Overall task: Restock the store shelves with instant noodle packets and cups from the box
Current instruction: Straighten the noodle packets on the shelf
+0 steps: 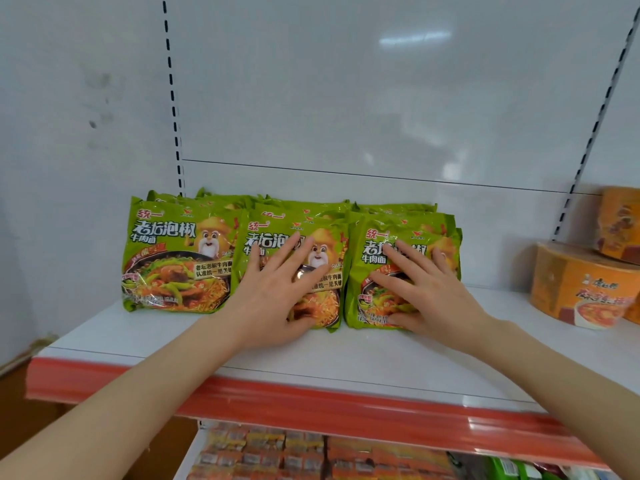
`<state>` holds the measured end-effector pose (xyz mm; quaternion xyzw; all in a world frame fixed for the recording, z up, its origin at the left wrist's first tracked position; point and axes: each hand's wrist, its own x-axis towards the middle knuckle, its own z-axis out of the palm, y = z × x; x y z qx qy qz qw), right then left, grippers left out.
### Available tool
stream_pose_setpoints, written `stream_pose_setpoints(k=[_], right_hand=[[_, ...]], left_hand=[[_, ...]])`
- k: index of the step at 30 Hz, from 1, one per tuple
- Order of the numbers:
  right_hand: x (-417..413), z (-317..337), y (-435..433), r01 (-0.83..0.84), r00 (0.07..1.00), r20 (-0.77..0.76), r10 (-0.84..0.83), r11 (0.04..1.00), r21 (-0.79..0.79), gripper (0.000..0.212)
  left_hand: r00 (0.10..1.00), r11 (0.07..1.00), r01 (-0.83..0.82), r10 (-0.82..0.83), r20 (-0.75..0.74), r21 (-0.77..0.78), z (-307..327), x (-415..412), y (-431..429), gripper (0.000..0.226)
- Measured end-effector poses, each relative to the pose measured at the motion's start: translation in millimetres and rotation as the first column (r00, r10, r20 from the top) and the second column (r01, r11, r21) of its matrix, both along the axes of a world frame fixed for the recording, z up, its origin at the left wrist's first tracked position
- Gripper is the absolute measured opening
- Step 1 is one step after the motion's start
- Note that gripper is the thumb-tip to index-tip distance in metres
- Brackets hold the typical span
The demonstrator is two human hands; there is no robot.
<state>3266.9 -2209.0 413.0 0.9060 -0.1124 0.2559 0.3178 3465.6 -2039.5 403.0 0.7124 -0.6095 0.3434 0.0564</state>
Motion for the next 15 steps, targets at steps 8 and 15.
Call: stream_pose_setpoints(k=[8, 15], right_hand=[[3, -4, 2, 0.004, 0.999, 0.050, -0.003, 0.999, -0.034, 0.086], [0, -4, 2, -0.040, 0.999, 0.033, 0.040, 0.999, 0.024, 0.079]], left_hand=[[0.997, 0.995, -0.080, 0.079, -0.020, -0.059, 3, -6, -9, 0.087], [0.971, 0.991, 0.040, -0.007, -0.240, 0.131, 13, -2, 0, 0.065]])
